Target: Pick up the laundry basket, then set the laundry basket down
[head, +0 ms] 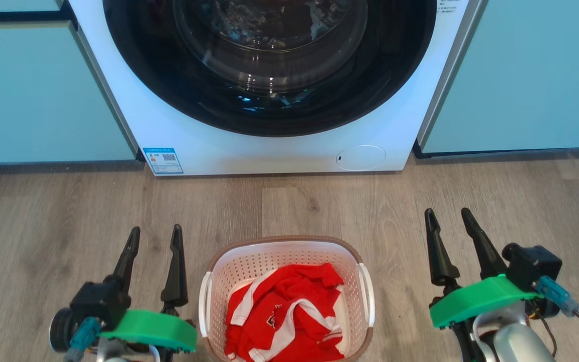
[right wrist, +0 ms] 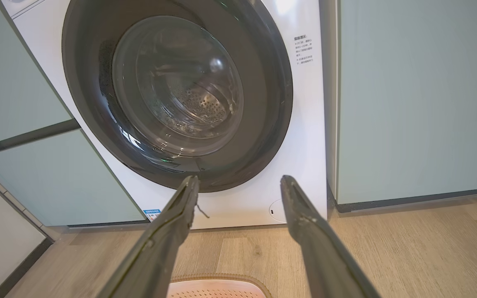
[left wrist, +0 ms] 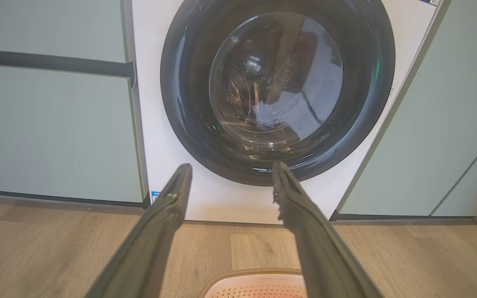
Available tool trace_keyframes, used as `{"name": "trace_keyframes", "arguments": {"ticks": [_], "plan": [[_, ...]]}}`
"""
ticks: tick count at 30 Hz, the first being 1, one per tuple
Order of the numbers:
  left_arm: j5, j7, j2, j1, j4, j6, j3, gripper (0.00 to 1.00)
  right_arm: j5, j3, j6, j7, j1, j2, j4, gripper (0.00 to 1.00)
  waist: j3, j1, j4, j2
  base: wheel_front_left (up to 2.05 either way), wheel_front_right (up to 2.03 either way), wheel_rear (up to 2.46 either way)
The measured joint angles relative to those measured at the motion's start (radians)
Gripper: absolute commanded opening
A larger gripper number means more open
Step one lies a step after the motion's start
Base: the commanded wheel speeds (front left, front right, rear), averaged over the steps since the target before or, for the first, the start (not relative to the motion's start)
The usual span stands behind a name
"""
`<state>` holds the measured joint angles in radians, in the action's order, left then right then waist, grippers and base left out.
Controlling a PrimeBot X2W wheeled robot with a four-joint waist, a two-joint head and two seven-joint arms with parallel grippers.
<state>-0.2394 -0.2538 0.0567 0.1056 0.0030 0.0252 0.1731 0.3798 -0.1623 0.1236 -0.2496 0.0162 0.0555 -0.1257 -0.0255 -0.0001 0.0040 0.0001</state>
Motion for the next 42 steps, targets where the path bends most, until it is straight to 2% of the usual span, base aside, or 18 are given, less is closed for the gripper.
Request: {"name": "trace_keyframes", "arguments": {"ticks": [16, 17, 22, 42], "plan": [[-0.024, 0.000, 0.000, 0.000, -0.002, -0.012, -0.019, 1.00, 0.019, 0.004, 0.000, 0.000, 0.000, 0.000, -0.011, 1.00, -0.002, 0.0000, 0.000, 0.0000, 0.00, 0.00, 0.00], [-0.027, 0.000, 0.000, 0.000, 0.006, -0.016, -0.019, 0.00, 0.019, 0.003, 0.000, 0.002, 0.000, 0.000, -0.020, 0.00, -0.003, 0.0000, 0.000, 0.0000, 0.00, 0.00, 0.00], [-0.035, 0.008, 0.000, 0.030, 0.082, -0.016, -0.017, 0.00, 0.025, -0.002, 0.000, 0.006, -0.035, 0.000, -0.093, 0.00, -0.002, 0.0000, 0.000, 0.0000, 0.00, 0.00, 0.00], [-0.265, 0.051, 0.002, 0.024, 0.113, -0.035, -0.024, 0.00, 0.230, 0.024, 0.000, 0.047, -0.042, 0.002, -0.099, 0.00, 0.002, 0.0001, -0.001, 0.0000, 0.00, 0.00, 0.00]]}}
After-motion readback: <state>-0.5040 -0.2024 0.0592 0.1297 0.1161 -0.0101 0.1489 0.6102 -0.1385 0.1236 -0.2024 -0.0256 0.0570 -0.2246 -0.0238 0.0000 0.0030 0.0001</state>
